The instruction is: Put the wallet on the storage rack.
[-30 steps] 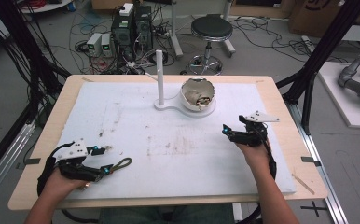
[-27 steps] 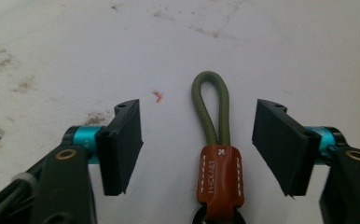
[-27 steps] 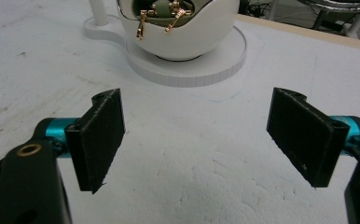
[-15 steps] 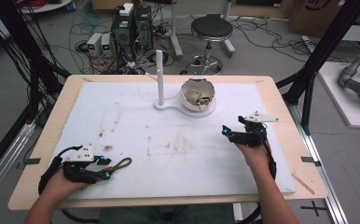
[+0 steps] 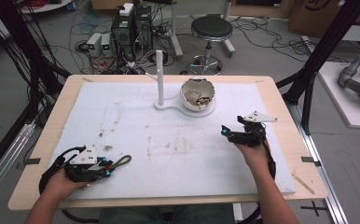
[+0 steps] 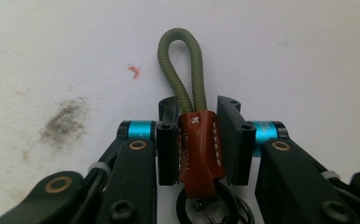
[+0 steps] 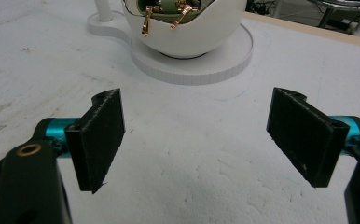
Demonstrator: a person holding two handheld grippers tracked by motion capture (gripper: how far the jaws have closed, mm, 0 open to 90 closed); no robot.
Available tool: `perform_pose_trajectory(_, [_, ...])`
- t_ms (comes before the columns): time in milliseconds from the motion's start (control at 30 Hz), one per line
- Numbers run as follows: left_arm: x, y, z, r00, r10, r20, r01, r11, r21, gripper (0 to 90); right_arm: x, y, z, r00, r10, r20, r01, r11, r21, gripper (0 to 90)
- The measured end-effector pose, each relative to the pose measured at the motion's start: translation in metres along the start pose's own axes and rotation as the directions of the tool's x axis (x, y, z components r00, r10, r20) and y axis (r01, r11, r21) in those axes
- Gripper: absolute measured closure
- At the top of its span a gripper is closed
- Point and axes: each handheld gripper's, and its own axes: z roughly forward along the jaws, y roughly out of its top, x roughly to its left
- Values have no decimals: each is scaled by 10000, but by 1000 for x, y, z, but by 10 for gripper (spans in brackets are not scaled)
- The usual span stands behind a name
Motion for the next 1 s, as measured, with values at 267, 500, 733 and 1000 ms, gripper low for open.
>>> perform_pose_trajectory(267, [2,16,-6,9983,-328,-488,270,9930,-1150,703,1,0,0,10000,-39,32,39,10000,40,196])
perform_pose_trajectory(500, [5,32,-7,9956,-536,-770,369,9782,-2044,706,2,0,-2,10000,-59,13,59,9999,103,196])
perform_pose_trajectory(733, [15,49,-8,9914,-685,-1114,402,9703,-2386,707,0,-2,-3,10000,50,29,-50,10000,61,196])
perform_pose_trajectory(1000, [26,79,-12,9870,-820,-1381,374,9535,-2990,708,0,-3,-3,9999,103,13,-103,9999,58,196])
